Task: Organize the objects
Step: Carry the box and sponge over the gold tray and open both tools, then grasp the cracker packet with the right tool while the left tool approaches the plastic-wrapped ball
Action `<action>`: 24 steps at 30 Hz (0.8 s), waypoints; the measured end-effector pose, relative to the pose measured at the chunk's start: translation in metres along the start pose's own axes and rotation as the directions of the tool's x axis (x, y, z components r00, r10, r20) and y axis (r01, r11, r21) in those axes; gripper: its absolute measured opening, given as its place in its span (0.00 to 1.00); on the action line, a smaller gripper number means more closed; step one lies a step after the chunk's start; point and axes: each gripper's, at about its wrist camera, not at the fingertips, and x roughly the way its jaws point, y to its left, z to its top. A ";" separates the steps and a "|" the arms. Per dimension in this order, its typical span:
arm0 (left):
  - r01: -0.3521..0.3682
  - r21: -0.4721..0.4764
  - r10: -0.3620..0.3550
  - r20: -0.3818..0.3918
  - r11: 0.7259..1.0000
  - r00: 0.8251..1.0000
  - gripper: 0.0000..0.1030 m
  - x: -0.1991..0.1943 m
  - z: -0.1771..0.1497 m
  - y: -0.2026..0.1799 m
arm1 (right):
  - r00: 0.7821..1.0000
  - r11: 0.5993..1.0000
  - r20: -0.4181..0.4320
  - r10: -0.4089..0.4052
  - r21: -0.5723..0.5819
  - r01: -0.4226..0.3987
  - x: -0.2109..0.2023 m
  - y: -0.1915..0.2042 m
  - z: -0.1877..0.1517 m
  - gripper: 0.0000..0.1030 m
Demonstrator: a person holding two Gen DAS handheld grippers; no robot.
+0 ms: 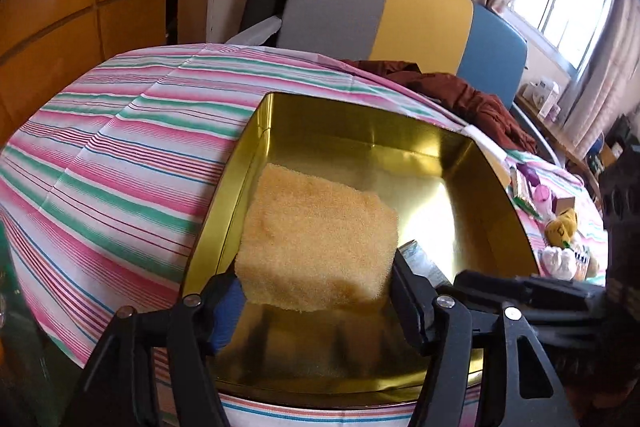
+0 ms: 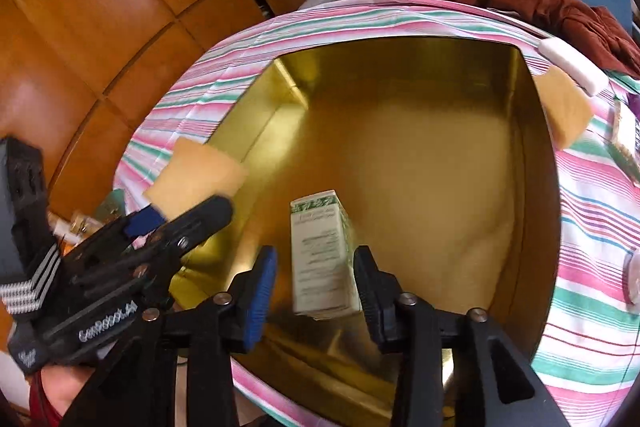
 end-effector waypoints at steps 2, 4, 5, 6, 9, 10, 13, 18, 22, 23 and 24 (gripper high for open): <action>-0.014 -0.004 0.014 0.016 1.000 1.000 0.74 -0.002 0.001 0.000 | 1.000 1.000 0.008 -0.010 -0.022 0.010 -0.007 0.003 -0.002 0.39; -0.018 -0.018 0.018 0.027 1.000 0.999 0.80 -0.006 0.002 0.002 | 1.000 0.999 0.022 -0.019 -0.043 0.020 -0.013 0.005 -0.005 0.39; -0.018 -0.030 0.019 0.032 0.999 0.999 0.80 -0.007 0.002 0.003 | 0.999 0.998 0.028 -0.025 -0.051 0.026 -0.016 0.006 -0.006 0.39; -0.014 -0.045 0.016 0.036 0.999 0.999 0.81 -0.009 0.002 0.004 | 0.999 0.998 0.034 -0.032 -0.058 0.034 -0.019 0.007 -0.008 0.39; -0.019 -0.104 0.024 0.045 0.994 0.999 0.86 -0.014 0.001 0.007 | 0.998 0.997 0.050 -0.040 -0.068 0.044 -0.028 0.007 -0.010 0.39; -0.025 -0.116 0.031 0.049 0.993 0.998 0.88 -0.015 0.001 0.008 | 0.997 0.997 0.059 -0.045 -0.067 0.049 -0.031 0.006 -0.011 0.39; -0.025 -0.144 0.037 0.077 0.989 0.996 0.93 -0.022 0.000 0.006 | 0.996 0.996 0.078 -0.050 -0.064 0.055 -0.039 0.005 -0.012 0.39; -0.054 -0.107 0.064 0.090 0.993 0.994 0.99 -0.029 -0.001 -0.010 | 0.992 0.996 0.108 -0.065 -0.059 0.072 -0.052 0.000 -0.014 0.39; -0.069 -0.077 0.077 0.099 0.995 0.992 1.00 -0.033 -0.002 -0.026 | 0.988 0.995 0.132 -0.081 -0.053 0.089 -0.062 -0.005 -0.014 0.39; -0.068 -0.073 0.075 0.099 0.995 0.992 1.00 -0.033 -0.002 -0.029 | 0.986 0.994 0.139 -0.086 -0.051 0.094 -0.065 -0.007 -0.015 0.39; -0.062 -0.068 0.068 0.097 0.996 0.993 1.00 -0.034 -0.002 -0.032 | 0.985 0.994 0.146 -0.092 -0.050 0.100 -0.067 -0.008 -0.014 0.39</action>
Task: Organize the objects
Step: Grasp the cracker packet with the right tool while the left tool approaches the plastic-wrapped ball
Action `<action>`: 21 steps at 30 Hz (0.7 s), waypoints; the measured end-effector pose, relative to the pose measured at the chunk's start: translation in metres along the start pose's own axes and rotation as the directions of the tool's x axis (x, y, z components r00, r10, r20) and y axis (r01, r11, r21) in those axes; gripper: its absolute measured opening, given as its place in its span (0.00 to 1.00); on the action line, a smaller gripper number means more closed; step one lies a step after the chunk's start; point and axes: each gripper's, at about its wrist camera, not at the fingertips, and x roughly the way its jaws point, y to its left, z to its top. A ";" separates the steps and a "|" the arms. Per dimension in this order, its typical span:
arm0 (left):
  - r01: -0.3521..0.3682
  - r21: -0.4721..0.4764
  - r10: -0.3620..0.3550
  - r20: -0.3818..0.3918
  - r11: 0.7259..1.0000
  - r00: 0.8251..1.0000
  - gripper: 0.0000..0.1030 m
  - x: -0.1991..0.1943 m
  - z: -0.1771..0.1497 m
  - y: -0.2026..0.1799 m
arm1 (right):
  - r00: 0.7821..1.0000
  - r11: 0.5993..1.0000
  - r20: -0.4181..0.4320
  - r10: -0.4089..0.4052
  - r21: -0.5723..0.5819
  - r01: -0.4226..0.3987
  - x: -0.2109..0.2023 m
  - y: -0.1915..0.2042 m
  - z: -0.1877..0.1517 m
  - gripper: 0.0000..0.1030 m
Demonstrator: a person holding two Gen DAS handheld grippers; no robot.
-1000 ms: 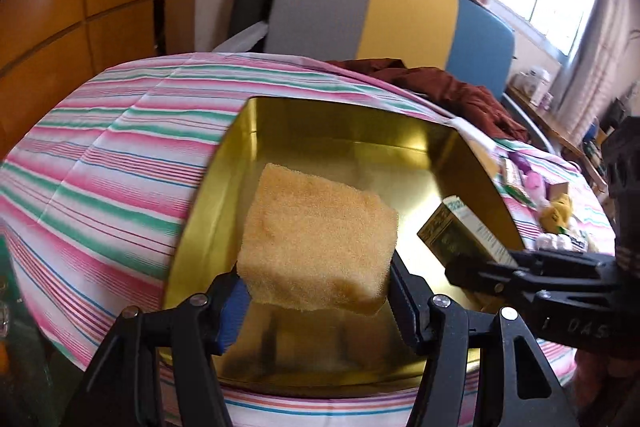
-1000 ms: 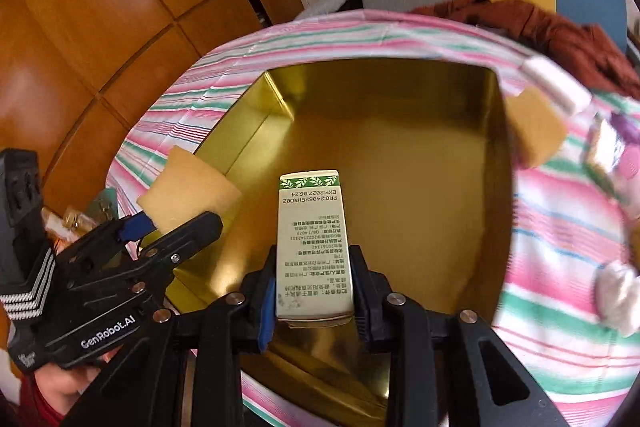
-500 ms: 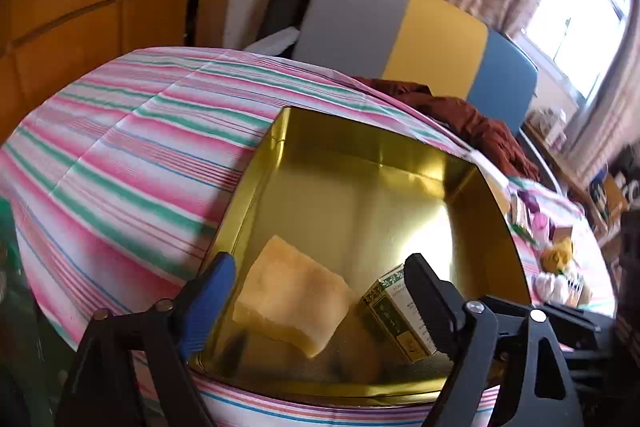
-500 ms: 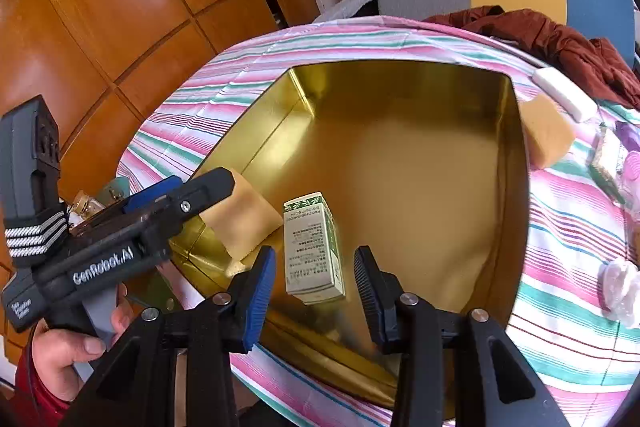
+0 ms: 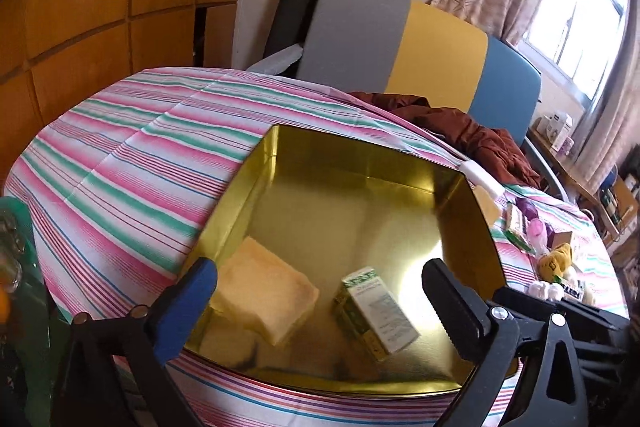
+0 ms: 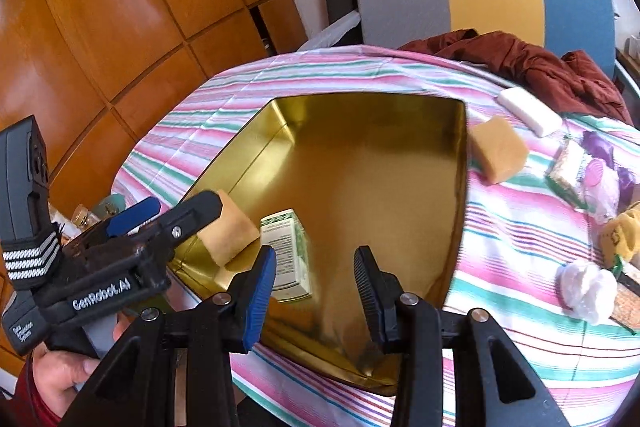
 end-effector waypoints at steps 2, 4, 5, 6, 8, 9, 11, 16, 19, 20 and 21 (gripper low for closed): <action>0.008 0.001 -0.008 -0.010 1.000 1.000 1.00 -0.001 -0.001 -0.006 | 1.000 1.000 0.015 -0.016 0.006 0.016 -0.006 -0.006 0.000 0.39; 0.021 -0.004 -0.021 -0.022 1.000 1.000 1.00 -0.001 -0.002 -0.012 | 0.999 1.000 0.026 -0.027 0.008 0.027 -0.011 -0.011 0.001 0.39; 0.030 -0.004 -0.030 -0.023 1.000 0.999 1.00 -0.001 -0.002 -0.014 | 0.999 0.999 0.032 -0.035 0.010 0.034 -0.014 -0.014 0.001 0.39; 0.034 -0.002 -0.034 -0.022 0.999 0.999 1.00 -0.002 -0.003 -0.017 | 0.998 0.999 0.037 -0.042 0.014 0.042 -0.018 -0.018 0.001 0.39; 0.041 0.011 -0.041 -0.019 0.999 0.999 1.00 -0.006 -0.004 -0.025 | 0.997 0.998 0.050 -0.057 0.026 0.056 -0.025 -0.027 0.000 0.39; 0.048 0.017 -0.048 -0.018 0.999 0.999 1.00 -0.006 -0.004 -0.028 | 0.997 0.998 0.054 -0.064 0.033 0.062 -0.028 -0.031 0.000 0.39; 0.060 0.030 -0.060 -0.020 0.998 0.998 1.00 -0.009 -0.004 -0.036 | 0.994 0.995 0.069 -0.084 0.051 0.080 -0.035 -0.041 -0.001 0.39; 0.094 0.069 -0.092 -0.033 0.993 0.995 1.00 -0.012 -0.007 -0.059 | 0.987 0.986 0.101 -0.125 0.120 0.112 -0.055 -0.072 -0.003 0.39; 0.116 0.085 -0.112 -0.046 0.990 0.993 1.00 -0.013 -0.010 -0.073 | 0.982 0.980 0.112 -0.151 0.150 0.133 -0.065 -0.090 -0.007 0.39; 0.125 0.091 -0.120 -0.051 0.988 0.991 1.00 -0.013 -0.011 -0.079 | 0.982 0.979 0.113 -0.154 0.154 0.136 -0.068 -0.094 -0.008 0.39; 0.138 0.095 -0.133 -0.057 0.986 0.989 1.00 -0.013 -0.012 -0.085 | 0.980 0.977 0.115 -0.160 0.159 0.141 -0.070 -0.100 -0.010 0.39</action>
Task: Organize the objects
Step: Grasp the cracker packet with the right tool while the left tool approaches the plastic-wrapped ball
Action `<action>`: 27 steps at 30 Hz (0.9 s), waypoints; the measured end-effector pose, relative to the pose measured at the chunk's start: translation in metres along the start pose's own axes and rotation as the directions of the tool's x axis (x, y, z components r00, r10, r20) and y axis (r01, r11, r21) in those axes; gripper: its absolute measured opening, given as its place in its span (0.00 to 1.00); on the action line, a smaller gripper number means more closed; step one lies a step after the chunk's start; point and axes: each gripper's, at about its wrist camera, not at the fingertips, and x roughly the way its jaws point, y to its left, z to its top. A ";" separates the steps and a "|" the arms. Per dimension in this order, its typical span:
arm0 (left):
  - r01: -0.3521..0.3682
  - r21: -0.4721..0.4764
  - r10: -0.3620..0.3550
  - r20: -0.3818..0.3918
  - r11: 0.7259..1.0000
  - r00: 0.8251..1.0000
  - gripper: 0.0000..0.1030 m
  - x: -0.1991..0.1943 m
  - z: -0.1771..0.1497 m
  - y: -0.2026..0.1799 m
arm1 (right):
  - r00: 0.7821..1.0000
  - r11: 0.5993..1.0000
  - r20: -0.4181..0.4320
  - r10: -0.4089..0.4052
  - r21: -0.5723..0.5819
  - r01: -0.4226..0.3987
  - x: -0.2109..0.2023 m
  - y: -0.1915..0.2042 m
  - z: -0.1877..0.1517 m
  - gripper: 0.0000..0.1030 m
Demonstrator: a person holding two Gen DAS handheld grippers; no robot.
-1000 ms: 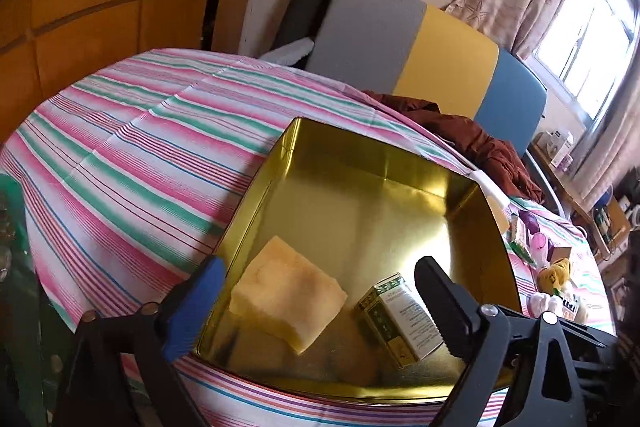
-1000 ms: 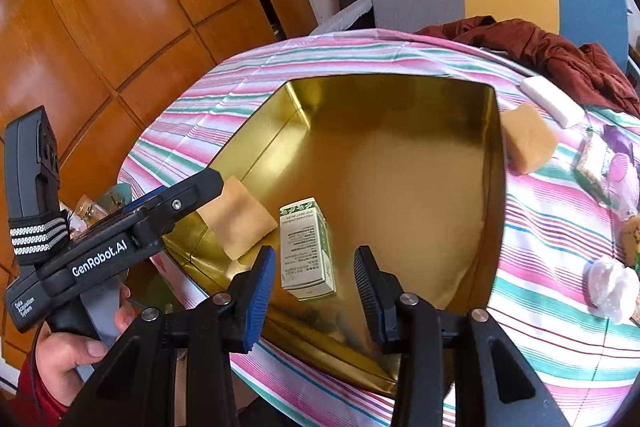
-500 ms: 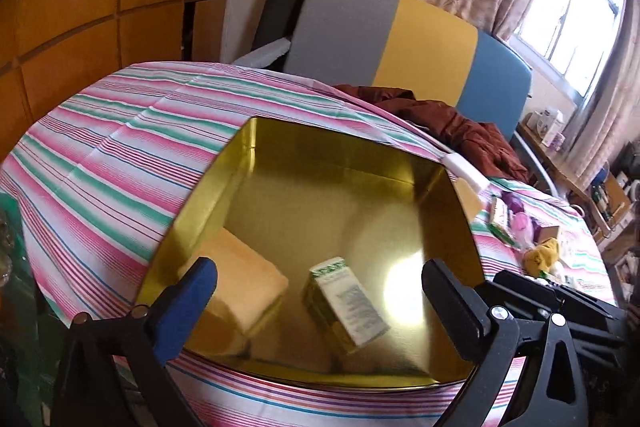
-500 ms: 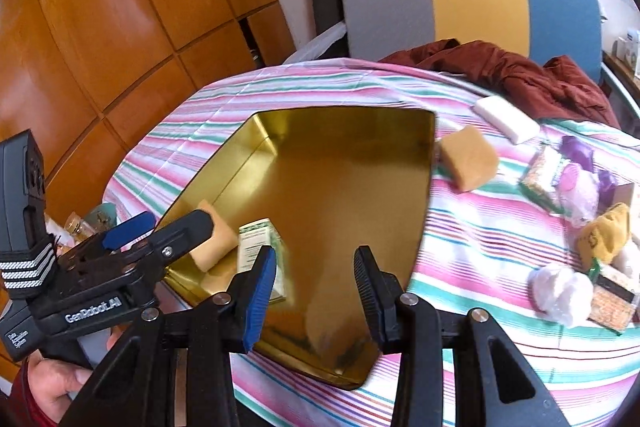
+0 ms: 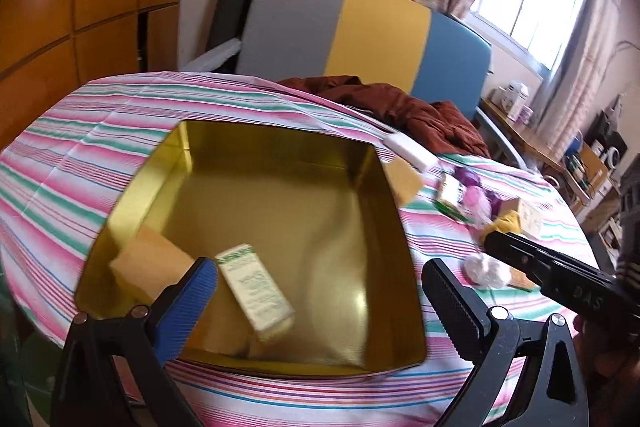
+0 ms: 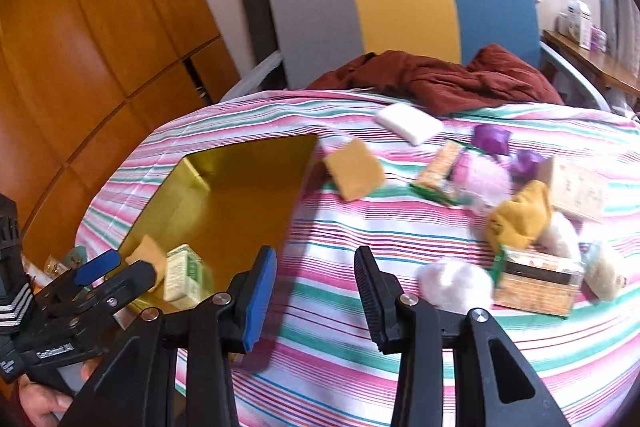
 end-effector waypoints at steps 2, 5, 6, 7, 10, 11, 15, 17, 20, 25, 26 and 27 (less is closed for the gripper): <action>0.015 -0.001 -0.015 -0.014 1.000 1.000 1.00 0.001 -0.001 -0.008 | 1.000 1.000 0.006 -0.024 0.006 0.024 -0.003 -0.015 -0.002 0.40; 0.053 -0.009 -0.054 -0.032 0.999 0.998 1.00 0.000 -0.003 -0.021 | 0.996 0.996 0.020 -0.089 0.031 0.088 -0.007 -0.049 -0.001 0.41; 0.059 -0.008 -0.059 -0.035 0.998 0.998 1.00 0.000 -0.004 -0.024 | 0.993 0.992 0.022 -0.118 0.041 0.117 -0.008 -0.062 0.000 0.41; 0.067 -0.002 -0.068 -0.040 0.998 0.997 1.00 0.000 -0.005 -0.029 | 0.989 0.989 0.022 -0.144 0.048 0.143 -0.008 -0.076 0.001 0.41; 0.073 0.024 -0.072 -0.046 0.997 0.996 1.00 -0.001 -0.006 -0.042 | 0.980 0.979 -0.005 -0.199 0.053 0.199 -0.006 -0.116 0.005 0.41; 0.080 0.031 -0.079 -0.049 0.996 0.996 1.00 0.000 -0.008 -0.046 | 0.978 0.976 -0.021 -0.210 0.050 0.210 -0.004 -0.129 0.005 0.41; 0.090 0.054 -0.086 -0.075 0.994 0.993 1.00 0.004 -0.012 -0.060 | 0.982 0.982 -0.067 -0.178 0.046 0.181 0.001 -0.160 0.004 0.41; 0.097 0.069 -0.091 -0.086 0.993 0.992 1.00 0.006 -0.014 -0.067 | 0.987 0.989 -0.081 -0.139 0.048 0.143 0.005 -0.167 0.003 0.41; 0.105 0.096 -0.096 -0.100 0.990 0.990 1.00 0.007 -0.018 -0.078 | 0.986 0.992 -0.117 -0.117 0.025 0.120 0.012 -0.172 0.001 0.41; 0.111 0.139 -0.095 -0.116 0.984 0.989 1.00 0.008 -0.024 -0.091 | 0.974 0.993 -0.199 -0.110 0.011 0.114 0.022 -0.180 -0.011 0.41; 0.108 0.144 -0.092 -0.118 0.984 0.989 1.00 0.009 -0.025 -0.093 | 0.973 0.994 -0.204 -0.108 0.011 0.112 0.021 -0.180 -0.014 0.41; 0.107 0.147 -0.090 -0.120 0.983 0.989 1.00 0.009 -0.026 -0.094 | 0.974 0.994 -0.202 -0.104 0.013 0.109 0.018 -0.180 -0.020 0.41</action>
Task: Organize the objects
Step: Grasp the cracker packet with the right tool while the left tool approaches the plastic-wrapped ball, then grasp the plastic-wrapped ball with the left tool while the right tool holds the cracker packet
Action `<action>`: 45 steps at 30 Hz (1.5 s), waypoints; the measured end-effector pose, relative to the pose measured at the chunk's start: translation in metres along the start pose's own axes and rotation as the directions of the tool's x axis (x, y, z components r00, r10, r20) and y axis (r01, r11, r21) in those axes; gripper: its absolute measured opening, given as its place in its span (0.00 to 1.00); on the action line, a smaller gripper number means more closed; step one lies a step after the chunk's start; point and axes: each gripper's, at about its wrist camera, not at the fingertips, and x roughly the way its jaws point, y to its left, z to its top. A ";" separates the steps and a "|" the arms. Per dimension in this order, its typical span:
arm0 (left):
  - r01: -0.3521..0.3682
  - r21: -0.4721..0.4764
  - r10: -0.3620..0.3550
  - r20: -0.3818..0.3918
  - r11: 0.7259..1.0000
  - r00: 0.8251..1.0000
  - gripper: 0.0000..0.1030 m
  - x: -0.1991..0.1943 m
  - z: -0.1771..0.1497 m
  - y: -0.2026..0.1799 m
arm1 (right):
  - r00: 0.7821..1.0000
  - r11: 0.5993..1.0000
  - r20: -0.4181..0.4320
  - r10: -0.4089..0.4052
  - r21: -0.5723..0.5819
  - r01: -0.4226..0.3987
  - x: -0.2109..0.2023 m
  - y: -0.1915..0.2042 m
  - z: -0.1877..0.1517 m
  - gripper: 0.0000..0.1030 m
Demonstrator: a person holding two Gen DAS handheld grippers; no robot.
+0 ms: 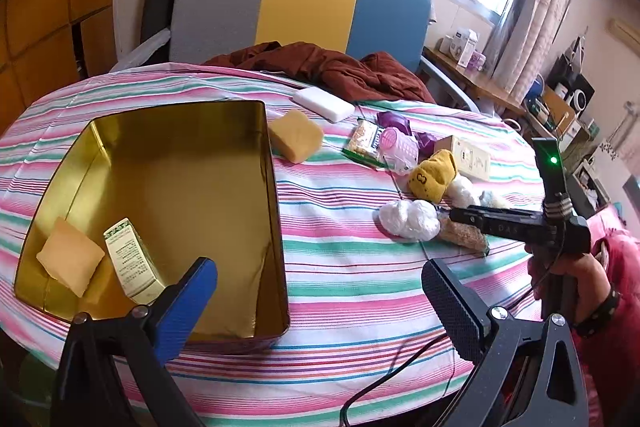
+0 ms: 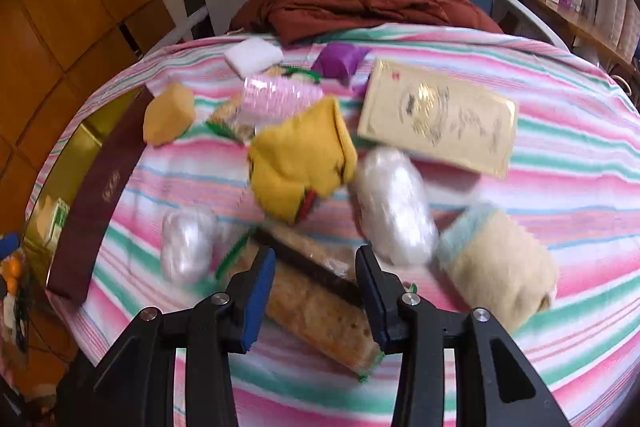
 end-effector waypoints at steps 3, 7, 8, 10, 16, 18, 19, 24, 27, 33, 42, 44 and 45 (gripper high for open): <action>0.007 0.003 -0.007 -0.013 1.000 1.000 1.00 0.004 -0.002 -0.004 | 1.000 0.999 0.001 0.022 0.029 -0.022 -0.006 -0.004 -0.013 0.46; 0.013 0.005 -0.013 -0.027 1.000 1.000 1.00 0.008 -0.004 -0.007 | 0.996 0.996 -0.029 0.083 0.019 -0.083 -0.011 -0.001 -0.028 0.47; 0.012 0.004 -0.011 -0.027 1.000 1.000 1.00 0.009 -0.004 -0.008 | 0.995 0.995 -0.036 0.097 0.001 -0.097 -0.012 0.002 -0.031 0.47; 0.016 0.008 -0.015 -0.032 1.000 0.999 1.00 0.010 -0.004 -0.010 | 0.994 0.994 -0.043 0.102 -0.039 -0.104 -0.016 0.011 -0.036 0.48; 0.020 0.024 -0.019 -0.037 1.000 0.999 1.00 0.015 -0.002 -0.020 | 1.000 0.999 0.006 0.028 -0.037 -0.028 -0.011 0.027 -0.033 0.57; 0.017 0.037 -0.016 -0.036 0.999 0.999 1.00 0.016 0.000 -0.024 | 1.000 1.000 0.002 0.010 -0.012 -0.010 -0.003 0.029 -0.032 0.57; 0.020 0.046 -0.018 -0.035 0.999 0.999 1.00 0.017 0.001 -0.027 | 1.000 1.000 0.003 -0.006 -0.013 0.006 0.000 0.032 -0.033 0.57; 0.020 0.069 -0.017 -0.043 0.997 0.999 1.00 0.026 0.006 -0.038 | 0.998 0.998 0.030 -0.062 0.004 0.062 0.003 0.028 -0.041 0.47; 0.028 0.089 -0.023 -0.054 0.996 0.998 1.00 0.034 0.008 -0.047 | 0.997 0.998 0.048 -0.055 0.046 0.053 -0.002 0.022 -0.045 0.46; 0.062 0.149 -0.051 -0.076 0.987 0.996 1.00 0.064 0.016 -0.072 | 0.993 0.992 0.081 -0.089 0.094 0.081 -0.014 0.003 -0.062 0.46; 0.132 0.145 -0.113 -0.130 0.981 0.985 1.00 0.124 0.029 -0.088 | 0.991 0.993 0.112 -0.076 0.094 0.066 -0.020 -0.002 -0.071 0.47; 0.160 0.128 -0.144 -0.129 0.979 0.981 0.99 0.132 0.030 -0.085 | 0.991 0.993 0.116 -0.072 0.098 0.061 -0.020 -0.002 -0.072 0.47; 0.165 0.125 -0.149 -0.126 0.978 0.981 0.96 0.135 0.030 -0.084 | 0.991 0.993 0.117 -0.070 0.102 0.058 -0.019 -0.002 -0.071 0.47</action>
